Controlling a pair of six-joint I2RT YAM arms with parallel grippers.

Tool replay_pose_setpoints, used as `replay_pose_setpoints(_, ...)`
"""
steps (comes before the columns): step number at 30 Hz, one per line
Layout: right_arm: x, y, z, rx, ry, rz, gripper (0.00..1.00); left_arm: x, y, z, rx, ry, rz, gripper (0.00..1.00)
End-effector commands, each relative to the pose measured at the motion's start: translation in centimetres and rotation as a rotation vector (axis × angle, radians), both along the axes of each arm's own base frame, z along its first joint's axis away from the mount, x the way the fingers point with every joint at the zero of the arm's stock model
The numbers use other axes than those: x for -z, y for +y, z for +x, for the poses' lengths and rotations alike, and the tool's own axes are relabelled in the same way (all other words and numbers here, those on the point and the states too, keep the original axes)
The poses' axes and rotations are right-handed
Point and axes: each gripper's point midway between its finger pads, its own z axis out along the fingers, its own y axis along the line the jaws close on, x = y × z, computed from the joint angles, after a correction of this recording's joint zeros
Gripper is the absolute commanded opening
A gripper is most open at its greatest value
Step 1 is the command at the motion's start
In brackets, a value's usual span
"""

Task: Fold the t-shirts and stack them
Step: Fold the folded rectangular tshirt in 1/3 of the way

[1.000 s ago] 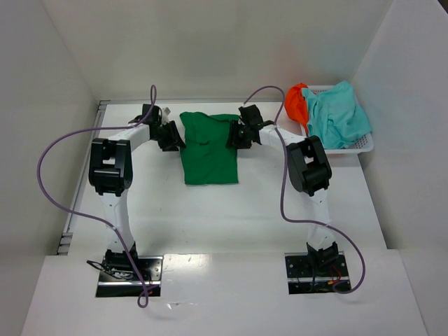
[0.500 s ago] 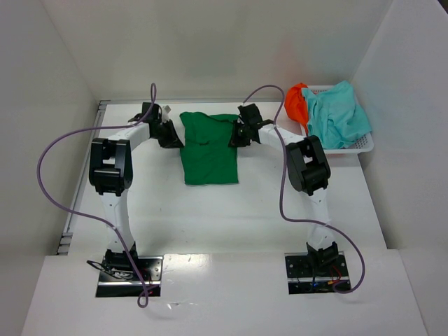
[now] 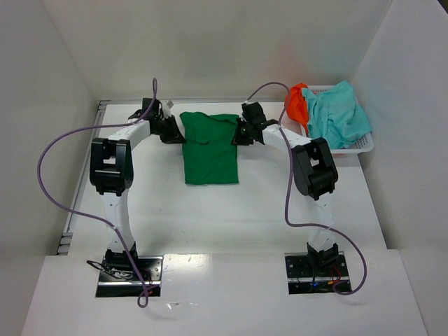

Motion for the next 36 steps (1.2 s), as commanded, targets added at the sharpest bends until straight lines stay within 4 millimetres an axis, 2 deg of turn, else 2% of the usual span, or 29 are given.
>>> replay_pose_setpoints(1,-4.7,-0.4,1.1,0.032,-0.119,0.033,0.04,-1.8,-2.1,1.0,0.097,-0.076,-0.025,0.19)
replay_pose_setpoints(8,-4.3,-1.2,1.0,0.048,-0.110,0.022,0.06,-0.7,-3.0,1.3,0.108,-0.053,-0.015,0.25)
replay_pose_setpoints(12,-3.8,-1.4,1.1,0.057,-0.105,0.010,0.08,0.6,-1.9,1.6,0.067,-0.029,0.045,0.25)
replay_pose_setpoints(18,-1.6,-2.9,1.7,0.090,-0.070,-0.014,0.08,0.8,-2.0,1.8,0.067,-0.029,0.046,0.25)
replay_pose_setpoints(20,-1.0,-2.8,1.6,0.084,-0.058,-0.012,0.08,-0.2,-2.1,2.1,0.071,-0.050,0.037,0.30)
replay_pose_setpoints(21,-0.5,-2.8,1.5,0.084,-0.049,-0.016,0.10,-0.3,-2.1,2.1,0.072,-0.050,0.037,0.34)
replay_pose_setpoints(23,-1.1,-2.5,1.9,0.077,-0.065,-0.002,0.18,-2.3,-1.9,2.2,0.076,-0.085,0.014,0.44)
replay_pose_setpoints(25,-1.5,-2.2,2.0,0.059,-0.074,0.008,0.29,-4.1,-2.2,2.3,0.086,-0.125,-0.003,0.51)
replay_pose_setpoints(26,-1.5,-2.2,2.0,0.059,-0.074,0.008,0.41,-5.9,-1.7,2.5,0.076,-0.160,-0.003,0.54)
replay_pose_setpoints(28,-1.8,-2.2,2.1,0.053,-0.078,0.002,0.54,-7.4,-1.6,2.3,0.076,-0.186,-0.005,0.59)
replay_pose_setpoints(29,-2.2,-2.2,2.1,0.053,-0.086,0.006,0.67,-8.7,-1.6,2.0,0.075,-0.209,-0.005,0.60)
replay_pose_setpoints(30,-2.7,-2.2,2.1,0.053,-0.095,0.009,0.70,-9.3,-1.7,1.7,0.081,-0.215,-0.013,0.62)
replay_pose_setpoints(32,-3.1,-2.4,1.7,0.053,-0.096,0.010,0.75,-9.7,-1.6,0.3,0.081,-0.206,-0.012,0.63)
replay_pose_setpoints(33,-4.5,-2.4,1.4,0.060,-0.113,0.025,0.76,-9.5,-1.4,-0.4,0.076,-0.189,-0.005,0.63)
replay_pose_setpoints(34,-3.9,-2.8,0.4,0.060,-0.093,0.017,0.76,-9.2,-1.9,-1.3,0.086,-0.177,-0.005,0.64)
replay_pose_setpoints(35,-4.4,-2.9,0.1,0.069,-0.098,0.029,0.78,-9.9,-1.8,-2.3,0.086,-0.183,-0.005,0.64)
replay_pose_setpoints(36,-5.9,-3.1,-0.6,0.075,-0.117,0.044,0.80,-8.1,-2.2,-3.9,0.088,-0.138,-0.011,0.64)
